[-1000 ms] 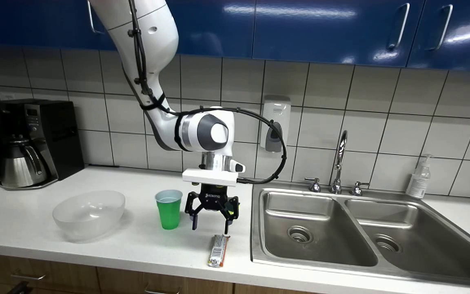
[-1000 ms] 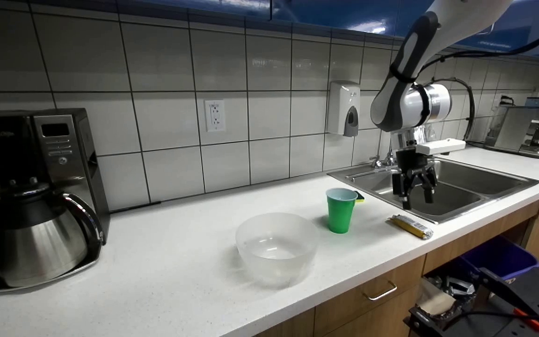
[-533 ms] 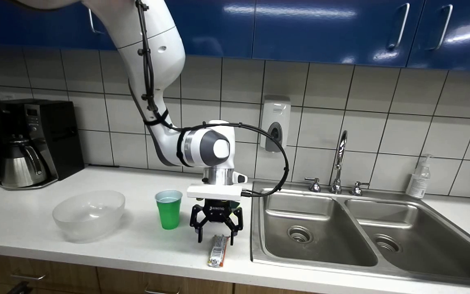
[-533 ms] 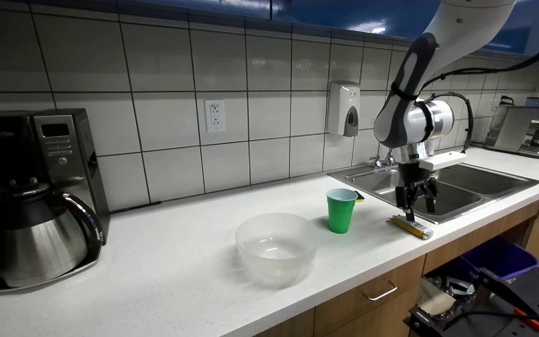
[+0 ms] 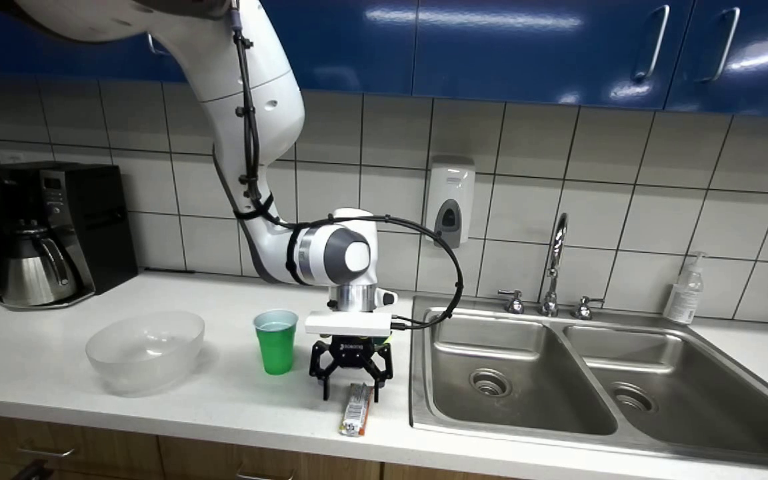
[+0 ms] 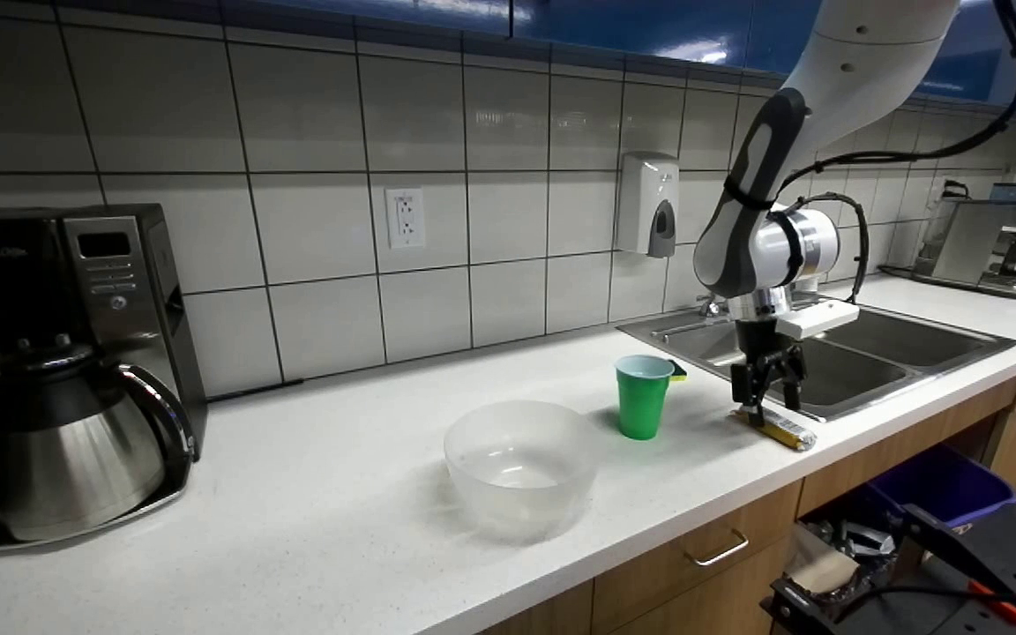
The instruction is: Put the packet in the bowl.
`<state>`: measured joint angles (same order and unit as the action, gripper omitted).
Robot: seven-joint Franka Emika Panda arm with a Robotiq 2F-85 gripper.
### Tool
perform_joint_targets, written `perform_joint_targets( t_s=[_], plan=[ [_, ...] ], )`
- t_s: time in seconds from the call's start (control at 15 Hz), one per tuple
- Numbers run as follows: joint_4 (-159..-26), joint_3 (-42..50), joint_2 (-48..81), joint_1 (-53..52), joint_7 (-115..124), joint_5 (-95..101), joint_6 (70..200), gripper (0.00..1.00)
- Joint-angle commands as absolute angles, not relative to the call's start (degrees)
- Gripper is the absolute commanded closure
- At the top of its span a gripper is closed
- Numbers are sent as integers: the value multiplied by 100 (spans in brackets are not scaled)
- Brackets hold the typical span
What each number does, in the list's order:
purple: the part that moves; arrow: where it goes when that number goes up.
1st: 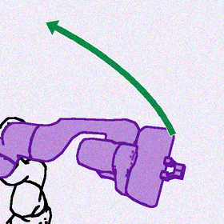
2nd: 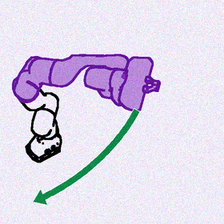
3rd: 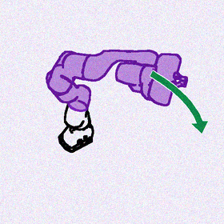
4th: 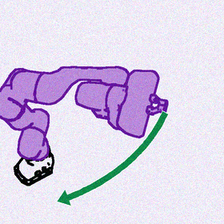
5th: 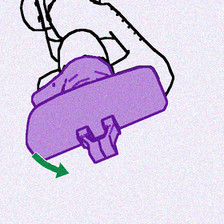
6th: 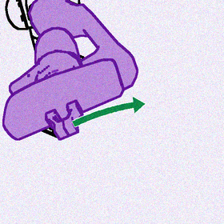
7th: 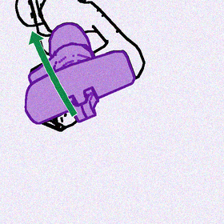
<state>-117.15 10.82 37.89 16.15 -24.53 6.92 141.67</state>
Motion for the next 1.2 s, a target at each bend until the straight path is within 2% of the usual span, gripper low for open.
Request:
perform_joint_targets(
  t_s=[0.0,0.53,0.6,0.67,1.13],
  plan=[
    [-11514,919,3926,1838,-2657,843,14252,0],
    [-11442,892,4030,1959,-2839,876,14289,0],
    [-11447,883,4030,1980,-2868,867,14304,25],
    [-11453,880,4025,1996,-2886,861,14323,26],
    [-11504,785,3967,2174,-3058,805,14430,81]
  ],
)
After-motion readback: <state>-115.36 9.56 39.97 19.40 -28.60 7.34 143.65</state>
